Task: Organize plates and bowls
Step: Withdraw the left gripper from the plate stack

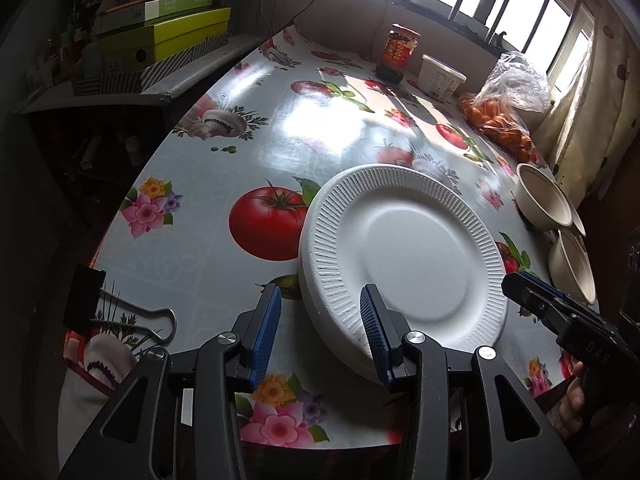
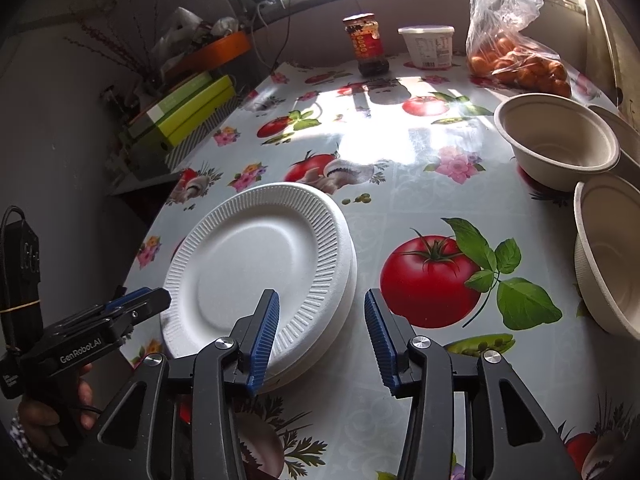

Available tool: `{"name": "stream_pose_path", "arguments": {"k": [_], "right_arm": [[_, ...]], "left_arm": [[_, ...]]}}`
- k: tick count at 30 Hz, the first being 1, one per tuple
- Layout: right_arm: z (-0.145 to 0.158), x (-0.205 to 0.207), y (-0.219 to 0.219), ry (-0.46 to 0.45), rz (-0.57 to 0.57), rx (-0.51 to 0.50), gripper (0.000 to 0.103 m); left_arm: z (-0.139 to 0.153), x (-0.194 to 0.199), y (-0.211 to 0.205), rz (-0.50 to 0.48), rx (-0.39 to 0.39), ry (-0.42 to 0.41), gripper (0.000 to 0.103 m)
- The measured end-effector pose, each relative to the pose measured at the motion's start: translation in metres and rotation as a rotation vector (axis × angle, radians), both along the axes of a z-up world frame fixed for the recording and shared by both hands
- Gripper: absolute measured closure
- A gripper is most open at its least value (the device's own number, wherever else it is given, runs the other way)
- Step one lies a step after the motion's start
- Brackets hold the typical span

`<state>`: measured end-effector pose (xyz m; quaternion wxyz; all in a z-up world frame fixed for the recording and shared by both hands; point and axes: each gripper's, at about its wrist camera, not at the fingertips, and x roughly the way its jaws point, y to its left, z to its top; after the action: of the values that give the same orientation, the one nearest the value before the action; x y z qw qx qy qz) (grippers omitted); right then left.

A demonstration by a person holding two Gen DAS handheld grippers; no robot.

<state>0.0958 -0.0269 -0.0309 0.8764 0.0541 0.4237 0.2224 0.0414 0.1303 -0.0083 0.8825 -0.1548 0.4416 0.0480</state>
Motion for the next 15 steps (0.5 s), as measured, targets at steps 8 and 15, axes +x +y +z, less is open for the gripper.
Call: {"name": "stream_pose_path", "arguments": {"k": [8,15], "right_arm": [[0.005,0.0,-0.004,-0.028,-0.021,-0.006,0.055],[0.014,-0.001,-0.014,-0.059,-0.053,-0.002,0.05]], "left_arm": [[0.009,0.005,-0.007,-0.017,0.014,-0.014,0.054],[0.023,0.017,-0.027,-0.06,0.012,-0.036,0.054]]}}
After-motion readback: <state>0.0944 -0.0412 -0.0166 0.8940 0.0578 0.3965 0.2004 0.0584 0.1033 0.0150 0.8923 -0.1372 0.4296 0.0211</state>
